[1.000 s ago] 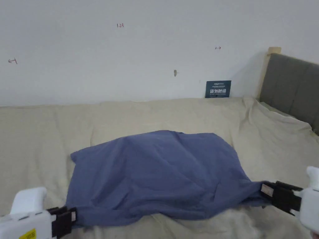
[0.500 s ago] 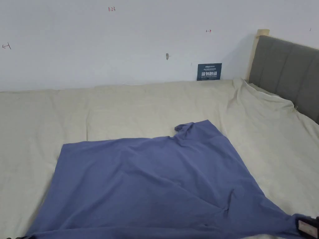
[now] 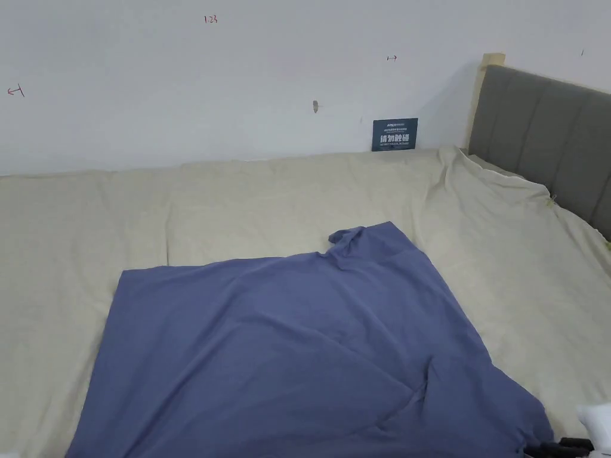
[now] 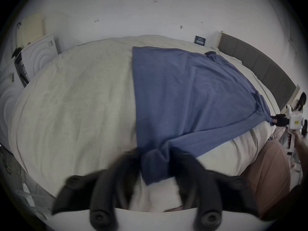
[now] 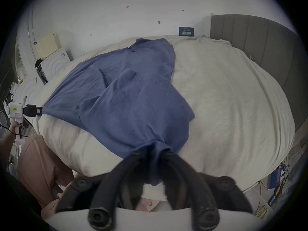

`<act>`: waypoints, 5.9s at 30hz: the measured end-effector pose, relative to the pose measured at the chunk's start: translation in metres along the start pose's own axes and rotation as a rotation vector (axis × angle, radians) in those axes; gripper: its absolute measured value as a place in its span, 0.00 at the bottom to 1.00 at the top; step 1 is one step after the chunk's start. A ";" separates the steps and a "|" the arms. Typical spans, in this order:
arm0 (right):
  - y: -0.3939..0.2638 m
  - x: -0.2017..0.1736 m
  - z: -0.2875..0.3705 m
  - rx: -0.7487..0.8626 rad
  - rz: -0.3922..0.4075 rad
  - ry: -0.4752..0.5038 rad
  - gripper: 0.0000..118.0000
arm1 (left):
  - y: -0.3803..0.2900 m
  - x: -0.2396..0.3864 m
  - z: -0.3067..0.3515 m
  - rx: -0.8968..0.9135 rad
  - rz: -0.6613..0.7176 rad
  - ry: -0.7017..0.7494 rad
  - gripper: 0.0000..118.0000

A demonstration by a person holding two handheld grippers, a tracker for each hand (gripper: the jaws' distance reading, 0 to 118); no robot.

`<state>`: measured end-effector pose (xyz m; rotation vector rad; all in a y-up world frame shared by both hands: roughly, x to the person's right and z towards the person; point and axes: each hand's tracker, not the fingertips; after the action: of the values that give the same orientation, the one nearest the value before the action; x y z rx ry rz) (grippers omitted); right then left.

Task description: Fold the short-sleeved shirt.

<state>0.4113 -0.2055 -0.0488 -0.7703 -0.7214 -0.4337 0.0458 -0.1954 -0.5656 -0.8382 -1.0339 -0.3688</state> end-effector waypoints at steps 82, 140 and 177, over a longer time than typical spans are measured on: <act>0.023 -0.024 0.062 0.152 -0.058 0.054 0.02 | 0.011 0.046 0.053 0.159 -0.151 0.071 0.08; 0.043 -0.133 0.051 0.537 -0.189 0.168 0.00 | 0.082 0.004 -0.006 0.105 0.102 0.000 0.00; 0.144 -0.012 0.001 0.139 -0.071 0.033 0.85 | 0.118 0.026 -0.083 -0.177 -0.115 0.116 0.08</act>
<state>0.4887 -0.1104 -0.1250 -0.6067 -0.7420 -0.4544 0.1827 -0.1794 -0.6150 -0.9062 -0.9528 -0.6063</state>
